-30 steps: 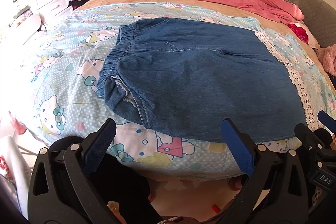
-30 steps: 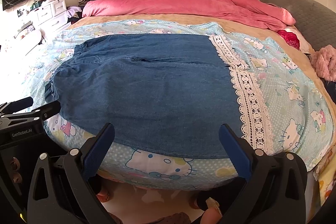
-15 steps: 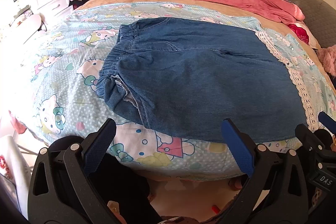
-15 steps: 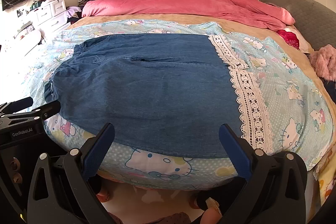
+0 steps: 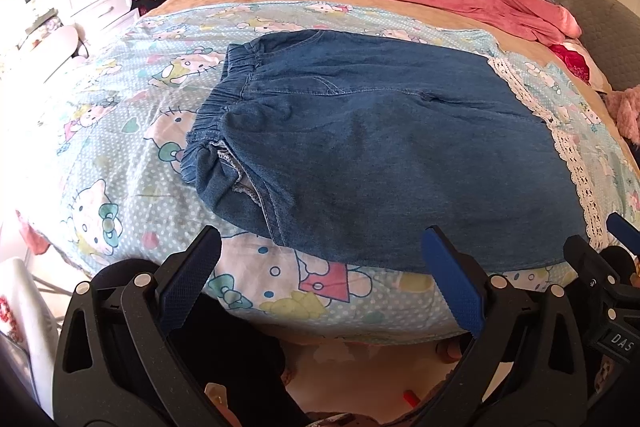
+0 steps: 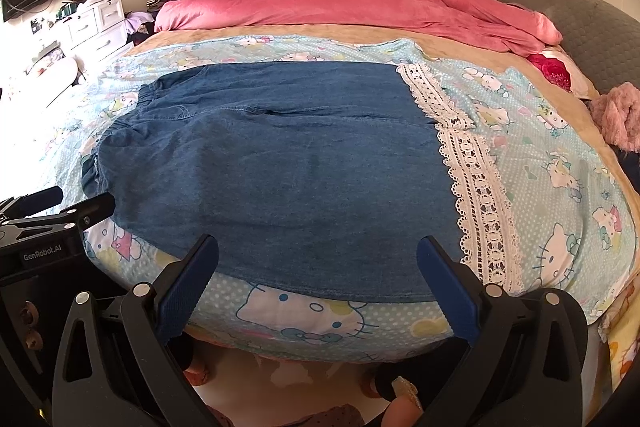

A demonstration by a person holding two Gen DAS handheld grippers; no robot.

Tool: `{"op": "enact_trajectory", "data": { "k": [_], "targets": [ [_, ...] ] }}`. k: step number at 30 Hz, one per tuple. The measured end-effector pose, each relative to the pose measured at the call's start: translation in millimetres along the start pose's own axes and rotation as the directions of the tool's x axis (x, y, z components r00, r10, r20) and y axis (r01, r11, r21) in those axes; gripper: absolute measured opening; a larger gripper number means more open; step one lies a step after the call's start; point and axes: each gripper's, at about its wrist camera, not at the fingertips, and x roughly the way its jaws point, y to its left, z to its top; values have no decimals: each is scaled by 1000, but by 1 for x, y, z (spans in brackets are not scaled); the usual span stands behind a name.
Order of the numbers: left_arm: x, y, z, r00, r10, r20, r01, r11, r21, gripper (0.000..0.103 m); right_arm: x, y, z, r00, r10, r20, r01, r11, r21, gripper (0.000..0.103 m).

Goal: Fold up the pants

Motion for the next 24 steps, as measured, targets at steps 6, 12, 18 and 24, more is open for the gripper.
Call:
{"op": "enact_trajectory", "data": {
  "k": [6, 12, 18, 24],
  "targets": [
    [1, 3, 1, 1000, 0, 0, 0, 1000, -10, 94, 6, -1, 2, 1000, 8, -11, -8, 1000, 2, 99],
    [7, 9, 7, 1000, -7, -6, 7, 1000, -27, 94, 14, 0, 8, 999, 29, -25, -29, 1000, -2, 99],
    [18, 18, 19, 1000, -12, -11, 11, 999, -42, 94, 23, 2, 22, 999, 40, -28, -41, 999, -23, 99],
    [33, 31, 37, 1000, -3, -15, 2, 998, -65, 94, 43, 5, 43, 997, 52, -53, -54, 998, -31, 99]
  ]
}}
